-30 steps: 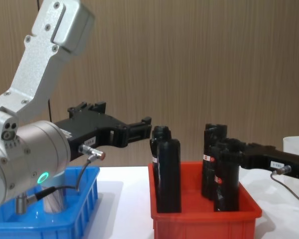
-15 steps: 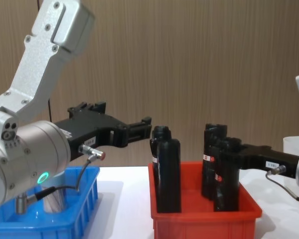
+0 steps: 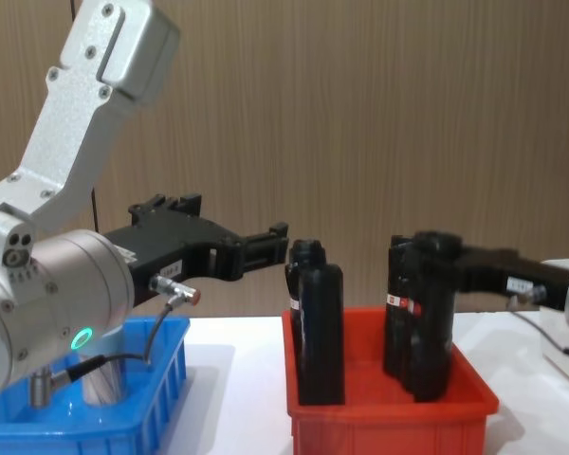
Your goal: Pick the cotton swabs from the blue box and place them into the white box.
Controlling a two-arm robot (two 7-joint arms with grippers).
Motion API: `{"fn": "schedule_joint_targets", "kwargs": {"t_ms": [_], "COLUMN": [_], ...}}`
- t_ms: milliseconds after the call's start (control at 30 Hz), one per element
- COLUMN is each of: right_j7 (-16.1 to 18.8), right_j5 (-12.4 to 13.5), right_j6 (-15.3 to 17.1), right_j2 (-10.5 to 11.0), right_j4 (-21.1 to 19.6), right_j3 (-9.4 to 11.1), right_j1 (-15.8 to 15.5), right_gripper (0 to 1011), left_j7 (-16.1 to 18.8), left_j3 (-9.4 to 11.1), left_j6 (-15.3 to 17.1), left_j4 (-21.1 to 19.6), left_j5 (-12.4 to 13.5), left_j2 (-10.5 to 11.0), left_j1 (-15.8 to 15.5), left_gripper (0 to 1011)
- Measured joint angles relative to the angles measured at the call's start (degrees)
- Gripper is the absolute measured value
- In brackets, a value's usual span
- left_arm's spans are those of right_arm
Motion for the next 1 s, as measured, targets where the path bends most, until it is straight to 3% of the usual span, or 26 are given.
{"fn": "schedule_joint_targets", "kwargs": {"t_ms": [267,500,733,1000], "right_j7": [-2.72,-7.35,-12.33,-17.87], "right_j5": [1.34,2.13,2.06,1.38], "right_j6": [3.44,6.64,9.1,11.4], "right_j2": [2.0,4.24,6.16,8.3], "right_j4": [-13.02,-24.98,-32.8,-39.01], "right_j3": [0.94,2.29,3.66,5.4], "right_j1": [-5.07,-9.63,-12.74,-15.54], "right_gripper": [446,422,422,422], "left_j7": [0.0,0.0,0.0,0.0], "left_j3": [0.0,0.0,0.0,0.0], "left_j6": [0.0,0.0,0.0,0.0], "left_j4": [0.0,0.0,0.0,0.0], "left_j5": [0.0,0.0,0.0,0.0], "left_j2": [0.0,0.0,0.0,0.0], "left_j1": [0.0,0.0,0.0,0.0], "left_gripper": [1000,1000,1000,999]}}
